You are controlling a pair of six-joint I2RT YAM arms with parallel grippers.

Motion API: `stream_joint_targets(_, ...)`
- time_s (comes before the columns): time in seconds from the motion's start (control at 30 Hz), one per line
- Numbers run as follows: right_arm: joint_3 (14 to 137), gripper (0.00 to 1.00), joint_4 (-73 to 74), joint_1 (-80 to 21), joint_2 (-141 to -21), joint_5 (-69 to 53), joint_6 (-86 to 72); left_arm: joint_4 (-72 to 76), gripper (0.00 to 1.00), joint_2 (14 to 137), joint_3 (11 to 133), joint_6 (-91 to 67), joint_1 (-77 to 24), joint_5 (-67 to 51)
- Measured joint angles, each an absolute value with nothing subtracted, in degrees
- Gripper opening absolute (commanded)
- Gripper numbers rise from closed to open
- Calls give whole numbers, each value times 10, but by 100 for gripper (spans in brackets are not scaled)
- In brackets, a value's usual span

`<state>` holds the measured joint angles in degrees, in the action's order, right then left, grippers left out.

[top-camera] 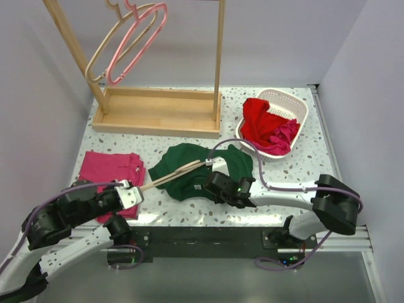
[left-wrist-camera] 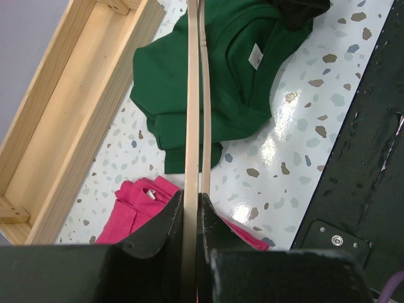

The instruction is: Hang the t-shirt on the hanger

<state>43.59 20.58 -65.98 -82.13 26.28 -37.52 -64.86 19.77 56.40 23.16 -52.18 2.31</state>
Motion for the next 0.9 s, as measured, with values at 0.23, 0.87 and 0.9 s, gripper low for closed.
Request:
stream_joint_targets(0.23,412,14,190,-642,-819,266,-381,-649,0,198,568,232,-526,22)
stream_joint_targets(0.87,389,0,188,-561,-736,247,-386,-653,0,219,577,237,-565,-9)
stream_joint_targets(0.9,389,0,189,-558,-734,246,-386,-653,0,220,578,237,-567,-10)
